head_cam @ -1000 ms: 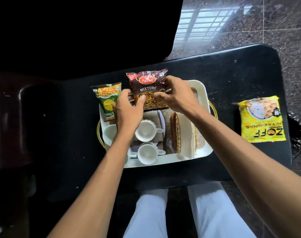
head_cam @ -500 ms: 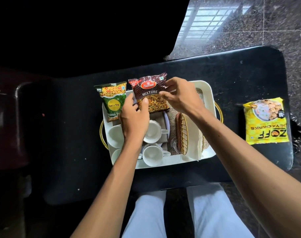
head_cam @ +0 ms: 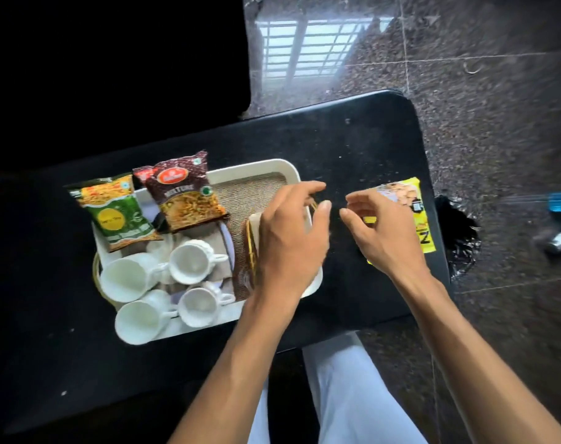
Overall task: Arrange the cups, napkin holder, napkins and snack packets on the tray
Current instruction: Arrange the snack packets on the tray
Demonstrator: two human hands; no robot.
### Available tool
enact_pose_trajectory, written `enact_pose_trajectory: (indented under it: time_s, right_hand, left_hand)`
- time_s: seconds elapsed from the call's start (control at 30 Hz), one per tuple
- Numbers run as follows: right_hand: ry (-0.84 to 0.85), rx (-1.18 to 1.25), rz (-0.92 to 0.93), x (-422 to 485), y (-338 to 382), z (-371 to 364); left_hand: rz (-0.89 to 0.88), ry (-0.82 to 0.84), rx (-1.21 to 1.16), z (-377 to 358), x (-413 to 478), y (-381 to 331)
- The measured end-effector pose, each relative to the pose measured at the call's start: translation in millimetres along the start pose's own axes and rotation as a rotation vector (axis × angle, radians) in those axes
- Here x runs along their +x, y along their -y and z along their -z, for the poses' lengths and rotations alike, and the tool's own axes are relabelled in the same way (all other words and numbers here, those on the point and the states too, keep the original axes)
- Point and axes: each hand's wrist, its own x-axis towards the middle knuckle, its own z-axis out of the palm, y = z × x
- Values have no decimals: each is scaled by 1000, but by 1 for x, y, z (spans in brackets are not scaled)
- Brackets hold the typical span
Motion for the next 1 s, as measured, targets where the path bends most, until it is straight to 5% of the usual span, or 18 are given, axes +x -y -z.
enact_pose_trajectory:
  time_s: [0.3, 0.67, 0.87, 1.0]
  right_hand:
    - [-98, -197, -144, 4, -96, 46]
    - [82, -129, -251, 18, -130, 46]
    - [-25, 26, -95, 25, -119, 54]
    - [-15, 112, 119, 29, -99, 63]
  left_hand:
    - [176, 330, 118, -113, 2, 1]
    - [237, 337, 186, -147, -3, 11]
    - [254, 364, 288, -137, 5, 6]
    - [-46, 154, 600, -112, 17, -9]
